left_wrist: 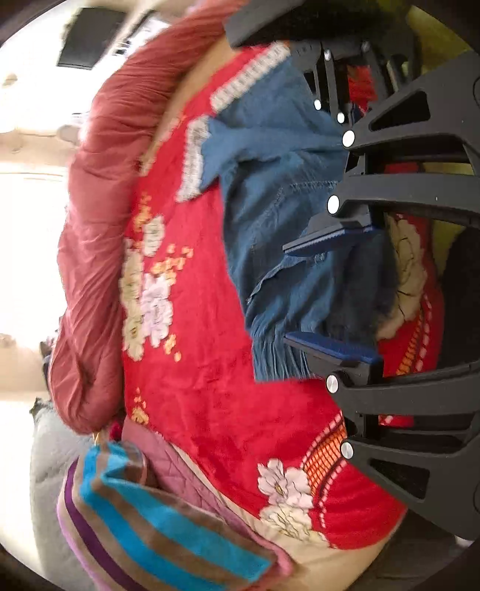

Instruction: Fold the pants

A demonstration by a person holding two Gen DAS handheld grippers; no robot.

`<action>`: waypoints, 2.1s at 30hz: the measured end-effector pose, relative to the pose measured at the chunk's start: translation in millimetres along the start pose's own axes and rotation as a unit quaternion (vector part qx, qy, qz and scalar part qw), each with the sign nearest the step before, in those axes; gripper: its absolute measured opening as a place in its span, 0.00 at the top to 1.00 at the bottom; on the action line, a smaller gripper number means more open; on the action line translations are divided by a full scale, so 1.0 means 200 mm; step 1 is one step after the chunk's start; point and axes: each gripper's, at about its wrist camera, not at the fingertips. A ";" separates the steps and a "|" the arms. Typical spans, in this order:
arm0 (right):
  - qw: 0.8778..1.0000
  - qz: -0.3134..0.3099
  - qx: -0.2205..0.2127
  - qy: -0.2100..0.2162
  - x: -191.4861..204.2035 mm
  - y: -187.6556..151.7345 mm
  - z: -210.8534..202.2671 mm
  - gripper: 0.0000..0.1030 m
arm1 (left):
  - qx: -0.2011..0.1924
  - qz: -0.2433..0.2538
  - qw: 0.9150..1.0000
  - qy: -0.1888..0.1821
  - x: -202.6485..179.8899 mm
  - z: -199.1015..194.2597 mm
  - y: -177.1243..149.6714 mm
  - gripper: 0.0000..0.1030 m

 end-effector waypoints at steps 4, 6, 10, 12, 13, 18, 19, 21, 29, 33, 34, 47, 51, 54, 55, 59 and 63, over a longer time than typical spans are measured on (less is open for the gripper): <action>1.000 0.014 0.007 0.016 -0.02 0.01 -0.03 0.70 | 0.050 0.004 0.999 0.021 0.01 0.15 -0.09 0.66; 1.000 0.024 -0.011 0.015 -0.04 0.02 -0.09 0.64 | 0.045 0.010 0.999 0.029 0.02 0.15 -0.11 0.66; 0.998 0.045 -0.033 -0.006 -0.09 0.07 -0.12 0.60 | 0.040 0.013 0.999 0.029 0.02 0.13 -0.13 0.66; 0.998 0.051 -0.019 -0.020 -0.09 0.07 -0.08 0.58 | 0.038 0.012 0.999 0.028 0.02 0.13 -0.13 0.66; 0.998 0.051 0.001 -0.038 -0.09 0.06 -0.04 0.57 | 0.038 0.012 0.999 0.027 0.02 0.12 -0.13 0.66; 0.992 0.074 0.073 -0.074 -0.16 -0.01 0.11 0.51 | 0.036 0.010 0.999 0.020 0.02 0.11 -0.15 0.66; 0.992 0.076 0.072 -0.072 -0.16 -0.01 0.11 0.51 | 0.035 0.011 0.999 0.022 0.02 0.11 -0.15 0.66; 0.992 0.072 0.070 -0.075 -0.15 -0.01 0.10 0.51 | 0.035 0.011 0.999 0.023 0.02 0.12 -0.15 0.66; 0.990 0.093 0.049 -0.089 -0.18 0.03 0.00 0.37 | 0.035 0.004 0.999 0.034 0.01 0.11 -0.15 0.56; 0.989 0.107 0.035 -0.099 -0.23 0.04 -0.05 0.31 | 0.025 -0.018 0.999 0.032 0.02 0.07 -0.15 0.53; 0.988 0.109 0.032 -0.101 -0.24 0.04 -0.06 0.31 | 0.020 -0.019 0.999 0.033 0.02 0.06 -0.15 0.53; 0.975 0.154 -0.014 -0.159 -0.44 0.03 -0.25 0.18 | -0.019 -0.029 0.999 0.034 -0.04 -0.08 -0.09 0.36; 0.966 0.176 -0.030 -0.185 -0.56 0.01 -0.32 0.16 | -0.021 -0.020 0.999 0.026 -0.09 -0.08 -0.07 0.33; 0.958 0.199 -0.038 -0.205 -0.66 -0.02 -0.38 0.16 | -0.015 -0.012 1.000 0.011 -0.14 -0.06 -0.06 0.33; 0.955 0.208 -0.040 -0.210 -0.69 -0.03 -0.39 0.16 | -0.013 -0.010 1.000 0.007 -0.15 -0.05 -0.06 0.33; 0.946 0.235 -0.041 -0.219 -0.80 -0.06 -0.41 0.16 | 0.006 -0.016 0.999 -0.037 -0.21 0.02 -0.04 0.33; 0.943 0.250 -0.041 -0.217 -0.88 -0.05 -0.42 0.16 | 0.028 -0.004 0.997 -0.068 -0.30 0.11 -0.02 0.33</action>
Point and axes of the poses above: each gripper's, at about its wrist camera, not at the fingertips, and z roughly the way its jaws point, x to its left, y to its top, and after that the axes turned 12 degrees about -y, right-handed
